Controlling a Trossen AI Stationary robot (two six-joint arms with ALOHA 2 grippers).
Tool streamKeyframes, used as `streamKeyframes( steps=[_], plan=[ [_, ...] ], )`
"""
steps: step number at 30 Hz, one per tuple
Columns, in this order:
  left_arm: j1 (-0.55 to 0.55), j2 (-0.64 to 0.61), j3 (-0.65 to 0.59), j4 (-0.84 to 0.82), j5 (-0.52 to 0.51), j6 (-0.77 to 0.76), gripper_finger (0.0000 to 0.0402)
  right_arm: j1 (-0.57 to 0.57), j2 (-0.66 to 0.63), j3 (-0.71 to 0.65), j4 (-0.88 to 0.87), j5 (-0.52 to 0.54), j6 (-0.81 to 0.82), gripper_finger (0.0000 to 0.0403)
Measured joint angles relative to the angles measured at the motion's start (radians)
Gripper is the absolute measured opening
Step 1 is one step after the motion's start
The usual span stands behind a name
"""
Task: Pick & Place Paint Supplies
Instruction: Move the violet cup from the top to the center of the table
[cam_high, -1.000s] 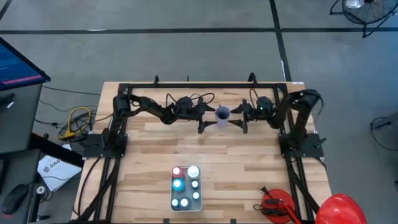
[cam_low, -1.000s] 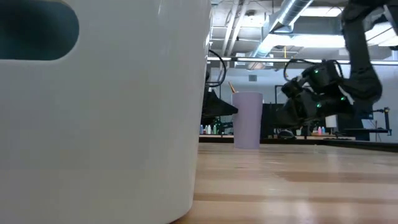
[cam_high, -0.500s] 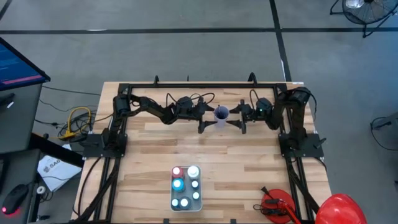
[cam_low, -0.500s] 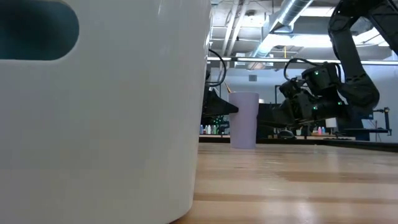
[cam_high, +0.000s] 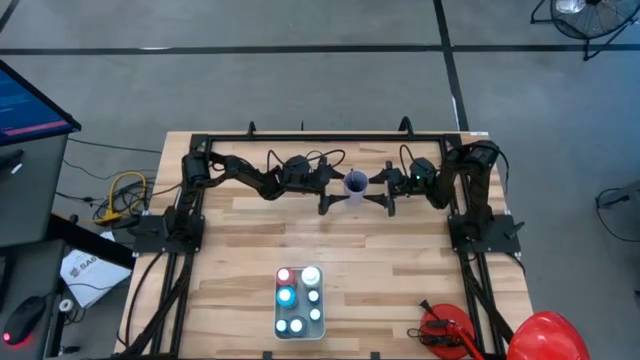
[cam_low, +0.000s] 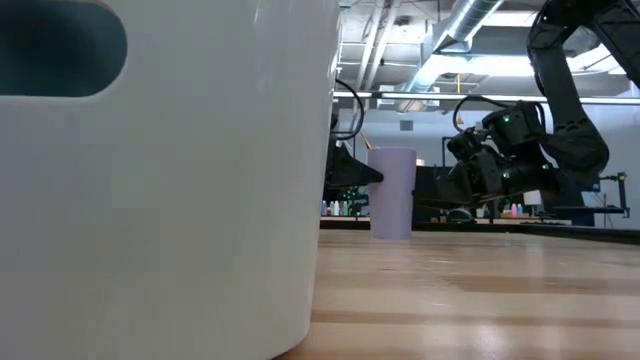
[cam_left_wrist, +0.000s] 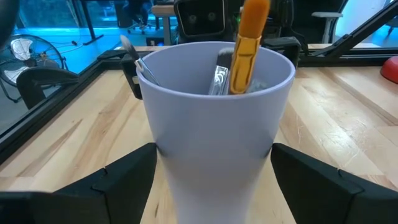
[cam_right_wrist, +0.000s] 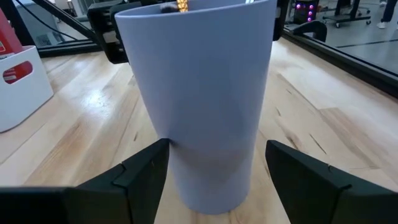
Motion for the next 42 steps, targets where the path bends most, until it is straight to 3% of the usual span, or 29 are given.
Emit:
streamKeyframes(
  steps=[42],
  plan=[
    [0.0,0.0,0.0,-0.004,0.0,-0.001,0.031,0.027,0.0,0.0,0.004,0.044,0.01,0.0261]
  ],
)
